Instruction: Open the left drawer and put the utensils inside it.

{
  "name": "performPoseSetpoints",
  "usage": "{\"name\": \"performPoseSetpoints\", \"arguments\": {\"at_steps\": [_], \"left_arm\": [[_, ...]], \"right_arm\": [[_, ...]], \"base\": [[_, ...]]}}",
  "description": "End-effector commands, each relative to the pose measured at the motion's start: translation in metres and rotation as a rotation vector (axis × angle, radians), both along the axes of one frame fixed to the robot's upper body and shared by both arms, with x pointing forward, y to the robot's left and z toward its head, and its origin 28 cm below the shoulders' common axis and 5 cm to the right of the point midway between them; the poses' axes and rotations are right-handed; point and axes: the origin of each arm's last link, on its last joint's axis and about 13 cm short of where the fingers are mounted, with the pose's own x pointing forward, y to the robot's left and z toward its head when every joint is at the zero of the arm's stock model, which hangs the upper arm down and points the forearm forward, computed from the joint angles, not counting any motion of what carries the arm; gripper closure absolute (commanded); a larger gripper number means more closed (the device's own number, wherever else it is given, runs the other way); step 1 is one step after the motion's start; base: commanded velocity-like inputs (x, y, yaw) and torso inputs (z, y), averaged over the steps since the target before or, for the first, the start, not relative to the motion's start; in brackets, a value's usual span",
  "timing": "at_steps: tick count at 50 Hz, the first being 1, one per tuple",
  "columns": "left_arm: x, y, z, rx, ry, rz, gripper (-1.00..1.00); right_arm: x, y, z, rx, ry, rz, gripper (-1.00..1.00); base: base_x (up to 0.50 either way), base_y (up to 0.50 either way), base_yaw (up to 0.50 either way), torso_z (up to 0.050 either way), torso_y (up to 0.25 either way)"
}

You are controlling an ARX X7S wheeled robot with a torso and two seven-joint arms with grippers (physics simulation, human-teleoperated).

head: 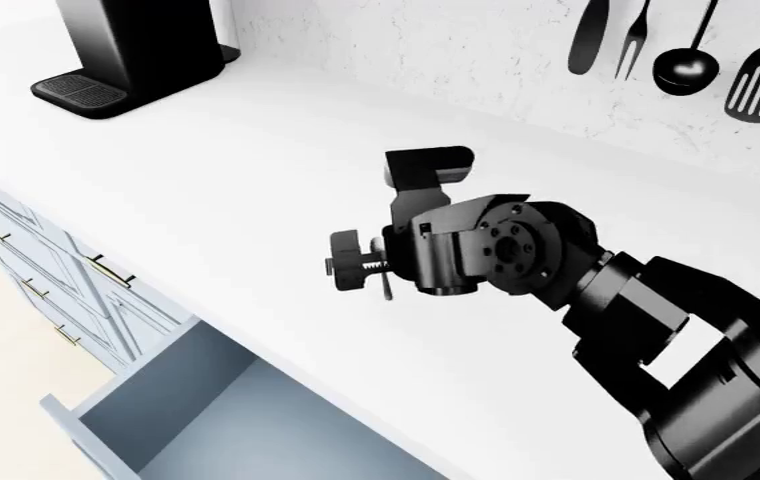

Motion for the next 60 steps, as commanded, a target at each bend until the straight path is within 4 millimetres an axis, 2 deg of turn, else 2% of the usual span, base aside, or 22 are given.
{"name": "performPoseSetpoints", "arguments": {"at_steps": [1,14,35,36,60], "left_arm": [[0.0,0.0,0.0,0.001,0.002,-0.001,-1.0],[0.0,-0.001,-0.001,-0.001,0.002,-0.002,-1.0],[0.003,0.0,-0.003,-0.002,0.008,-0.005,-1.0],[0.002,0.0,-0.002,-0.002,0.006,-0.006,-1.0],[0.004,-0.002,-0.005,-0.009,0.012,-0.015,-1.0]], "right_arm": [[0.003,-0.003,-0.006,0.024,0.012,0.02,-1.0],[0.004,-0.002,-0.022,0.018,0.041,0.025,-1.0],[0.005,-0.002,-0.034,0.043,0.065,0.033,-1.0],[0.005,-0.002,-0.033,0.045,0.053,0.028,1.0],[-0.001,-0.002,-0.023,0.022,-0.023,0.049,1.0]], "base": [[0.0,0.0,0.0,0.0,0.0],[0.0,0.0,0.0,0.0,0.0],[0.0,0.0,0.0,0.0,0.0],[0.0,0.0,0.0,0.0,0.0],[0.0,0.0,0.0,0.0,0.0]]}}
